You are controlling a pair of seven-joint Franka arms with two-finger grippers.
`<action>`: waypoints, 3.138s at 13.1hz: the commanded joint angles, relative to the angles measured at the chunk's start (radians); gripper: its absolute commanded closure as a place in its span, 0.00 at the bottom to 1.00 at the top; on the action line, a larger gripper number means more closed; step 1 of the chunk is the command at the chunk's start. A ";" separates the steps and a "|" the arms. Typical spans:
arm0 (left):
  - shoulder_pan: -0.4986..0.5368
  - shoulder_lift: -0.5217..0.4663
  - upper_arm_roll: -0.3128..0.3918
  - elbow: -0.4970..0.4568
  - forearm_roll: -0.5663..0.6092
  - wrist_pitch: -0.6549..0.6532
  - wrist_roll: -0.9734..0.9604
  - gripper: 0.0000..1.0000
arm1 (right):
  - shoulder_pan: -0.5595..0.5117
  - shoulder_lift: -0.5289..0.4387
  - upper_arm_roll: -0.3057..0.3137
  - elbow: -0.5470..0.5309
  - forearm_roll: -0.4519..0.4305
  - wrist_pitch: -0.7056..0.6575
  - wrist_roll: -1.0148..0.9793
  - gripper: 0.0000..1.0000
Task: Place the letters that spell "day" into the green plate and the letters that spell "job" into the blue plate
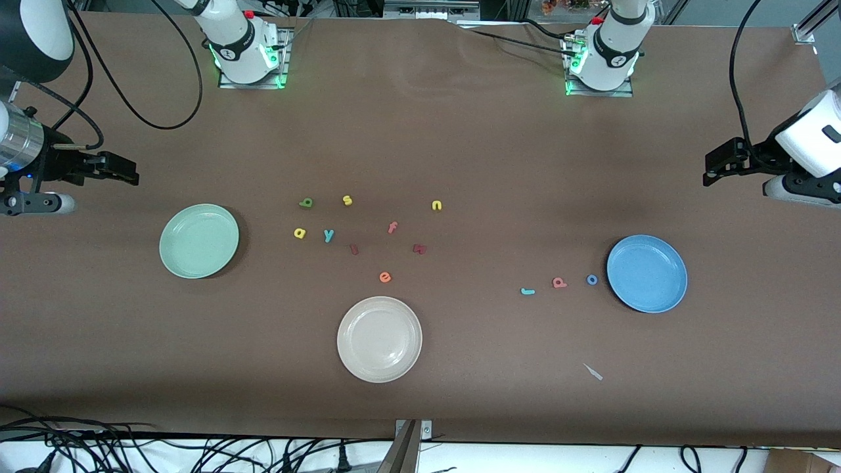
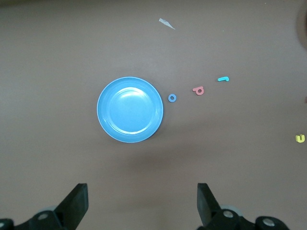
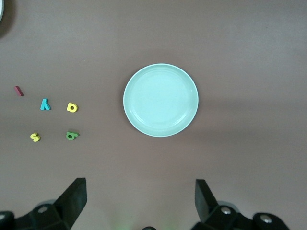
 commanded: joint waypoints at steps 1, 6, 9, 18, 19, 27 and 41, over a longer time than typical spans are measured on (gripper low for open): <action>0.001 0.006 -0.002 0.018 0.018 -0.009 -0.003 0.00 | -0.010 0.001 0.008 0.007 0.016 -0.012 -0.018 0.00; -0.002 0.006 -0.003 0.020 0.018 -0.009 -0.004 0.00 | -0.012 0.001 0.005 0.007 0.014 -0.012 -0.019 0.00; -0.002 0.006 -0.003 0.020 0.018 -0.009 -0.004 0.00 | -0.010 0.001 0.005 0.008 0.014 -0.012 -0.016 0.00; -0.004 0.009 -0.002 0.021 0.017 -0.008 -0.006 0.00 | -0.012 0.001 0.005 0.008 0.014 -0.011 -0.019 0.00; -0.004 0.009 -0.002 0.021 0.018 -0.008 -0.006 0.00 | -0.012 0.001 0.005 0.008 0.014 -0.011 -0.019 0.00; -0.037 0.037 -0.006 0.024 0.018 0.024 -0.006 0.00 | -0.012 0.001 0.005 0.008 0.014 -0.011 -0.019 0.00; -0.214 0.026 0.107 -0.008 0.032 0.033 -0.081 0.00 | -0.012 0.001 0.005 0.008 0.014 -0.012 -0.019 0.00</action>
